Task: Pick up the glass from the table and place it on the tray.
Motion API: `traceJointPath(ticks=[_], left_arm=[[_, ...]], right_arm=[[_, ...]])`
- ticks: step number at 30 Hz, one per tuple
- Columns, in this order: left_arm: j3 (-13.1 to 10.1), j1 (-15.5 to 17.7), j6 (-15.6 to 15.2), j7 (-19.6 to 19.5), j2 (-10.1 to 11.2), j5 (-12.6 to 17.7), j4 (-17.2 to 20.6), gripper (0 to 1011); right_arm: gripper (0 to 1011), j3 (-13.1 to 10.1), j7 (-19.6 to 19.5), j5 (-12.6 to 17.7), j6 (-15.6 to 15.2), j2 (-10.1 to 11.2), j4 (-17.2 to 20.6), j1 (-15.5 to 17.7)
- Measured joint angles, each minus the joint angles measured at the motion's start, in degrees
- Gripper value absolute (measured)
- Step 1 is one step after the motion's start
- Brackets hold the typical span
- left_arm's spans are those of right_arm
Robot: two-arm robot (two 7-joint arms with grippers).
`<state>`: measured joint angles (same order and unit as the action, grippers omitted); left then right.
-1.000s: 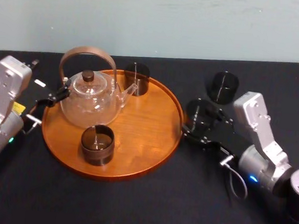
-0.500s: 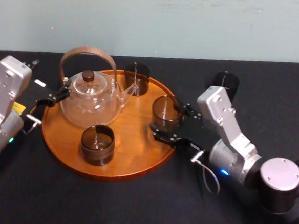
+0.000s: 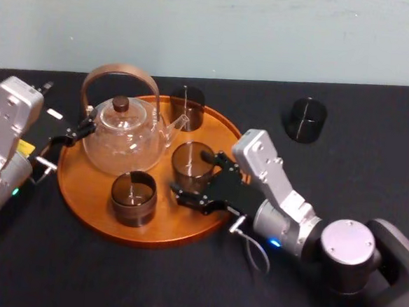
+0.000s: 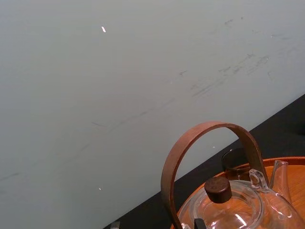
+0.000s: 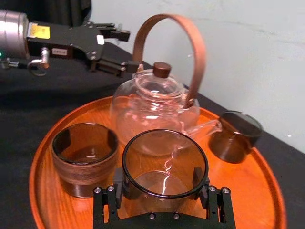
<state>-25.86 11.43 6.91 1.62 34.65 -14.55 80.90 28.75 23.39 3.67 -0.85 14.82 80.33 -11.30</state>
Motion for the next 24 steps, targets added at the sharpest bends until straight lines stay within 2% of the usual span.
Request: traceJointPath(ticks=[10,24], left_arm=[[0.0,0.0,0.0,0.0,0.0,0.0,0.0,1010],[0.0,0.0,0.0,0.0,0.0,0.0,0.0,1010]], right_arm=[[916,1.8,0.3,-0.7,0.8,-1.6,-3.2,-0.9],[916,2.2,0.1,-1.2,1.4,-2.3,-6.0,-1.4]])
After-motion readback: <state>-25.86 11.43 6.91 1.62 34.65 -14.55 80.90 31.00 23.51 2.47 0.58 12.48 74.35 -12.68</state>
